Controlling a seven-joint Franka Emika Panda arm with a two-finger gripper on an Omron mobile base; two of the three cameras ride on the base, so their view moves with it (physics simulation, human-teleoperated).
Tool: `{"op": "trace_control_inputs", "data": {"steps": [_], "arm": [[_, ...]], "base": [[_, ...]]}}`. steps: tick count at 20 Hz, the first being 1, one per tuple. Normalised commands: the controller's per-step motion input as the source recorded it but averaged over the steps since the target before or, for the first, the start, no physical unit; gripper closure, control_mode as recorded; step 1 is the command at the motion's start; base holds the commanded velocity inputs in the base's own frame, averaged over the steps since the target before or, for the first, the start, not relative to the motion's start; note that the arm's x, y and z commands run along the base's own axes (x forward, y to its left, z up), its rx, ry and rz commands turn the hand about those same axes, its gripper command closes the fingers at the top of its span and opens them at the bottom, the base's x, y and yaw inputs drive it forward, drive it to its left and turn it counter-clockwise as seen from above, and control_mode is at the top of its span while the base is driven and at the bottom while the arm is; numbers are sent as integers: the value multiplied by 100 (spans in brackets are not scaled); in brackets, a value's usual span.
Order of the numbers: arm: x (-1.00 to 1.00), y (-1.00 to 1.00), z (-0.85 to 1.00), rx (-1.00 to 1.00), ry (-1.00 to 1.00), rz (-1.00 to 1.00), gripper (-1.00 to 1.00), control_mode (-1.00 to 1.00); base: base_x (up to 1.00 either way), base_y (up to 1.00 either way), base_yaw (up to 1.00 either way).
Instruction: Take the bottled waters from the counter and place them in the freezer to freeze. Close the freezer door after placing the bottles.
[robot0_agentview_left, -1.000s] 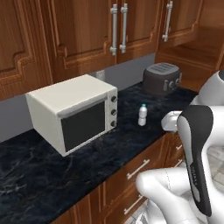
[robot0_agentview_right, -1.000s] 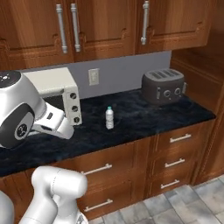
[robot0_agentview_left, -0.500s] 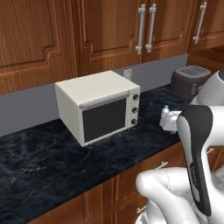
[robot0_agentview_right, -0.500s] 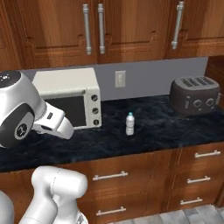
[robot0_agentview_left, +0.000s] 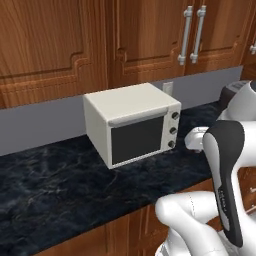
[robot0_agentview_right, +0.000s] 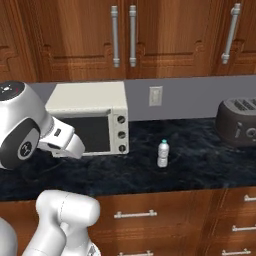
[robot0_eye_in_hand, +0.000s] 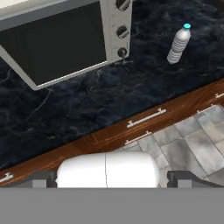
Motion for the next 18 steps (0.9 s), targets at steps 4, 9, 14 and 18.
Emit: {"op": "trace_control_inputs", "data": {"steps": [4,9,14,18], "arm": [[0,0,0,0,0,0,-100,100],[0,0,0,0,0,0,-100,100],[0,0,0,0,0,0,-100,100],[0,0,0,0,0,0,-100,100]], "base": [[48,0,5],[49,-4,6],[31,-34,13],[35,-60,22]]}}
